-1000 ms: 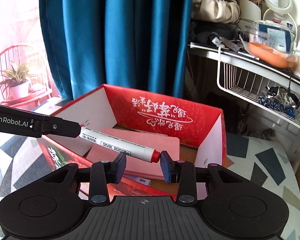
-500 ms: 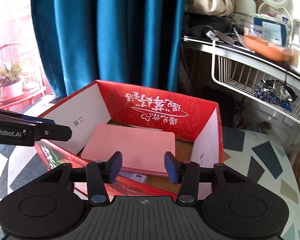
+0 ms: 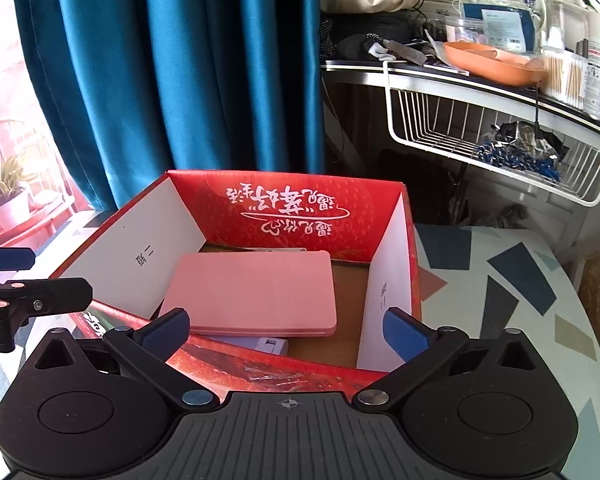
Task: Organize rigid objects
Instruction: 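Withdraw the left gripper from the strawberry box, then lower the left gripper and close it around the dark red lipstick tube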
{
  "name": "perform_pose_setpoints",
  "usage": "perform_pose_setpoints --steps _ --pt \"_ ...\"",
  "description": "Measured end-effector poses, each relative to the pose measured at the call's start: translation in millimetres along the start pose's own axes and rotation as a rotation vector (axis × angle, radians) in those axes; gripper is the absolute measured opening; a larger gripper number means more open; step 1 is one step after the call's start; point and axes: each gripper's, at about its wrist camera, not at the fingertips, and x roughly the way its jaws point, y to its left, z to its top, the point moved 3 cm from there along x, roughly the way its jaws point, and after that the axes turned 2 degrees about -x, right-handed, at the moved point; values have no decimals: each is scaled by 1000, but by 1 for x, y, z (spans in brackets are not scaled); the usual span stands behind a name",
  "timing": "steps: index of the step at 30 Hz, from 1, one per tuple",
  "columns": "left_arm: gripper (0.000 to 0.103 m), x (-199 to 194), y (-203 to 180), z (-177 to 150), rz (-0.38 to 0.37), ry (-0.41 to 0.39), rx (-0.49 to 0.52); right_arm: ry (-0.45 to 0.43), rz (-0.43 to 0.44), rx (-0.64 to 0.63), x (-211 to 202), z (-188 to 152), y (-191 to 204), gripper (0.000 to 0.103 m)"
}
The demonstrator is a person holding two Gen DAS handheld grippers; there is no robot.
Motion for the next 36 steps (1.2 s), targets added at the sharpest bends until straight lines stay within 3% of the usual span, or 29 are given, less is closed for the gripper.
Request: perform_pose_setpoints --steps 8,18,24,30,36 --pt "103 -13 3 -15 26 57 -2 14 9 24 -15 -8 2 103" --pt "103 -24 19 -64 26 140 -64 24 31 4 -36 -43 20 103" --pt "103 -23 21 -99 22 165 -101 1 21 -11 -43 -76 28 103" --pt "103 -20 20 -133 16 194 -153 47 37 18 -36 -118 31 103" --pt "103 -24 15 -157 9 198 -147 68 65 -34 -36 -160 40 103"
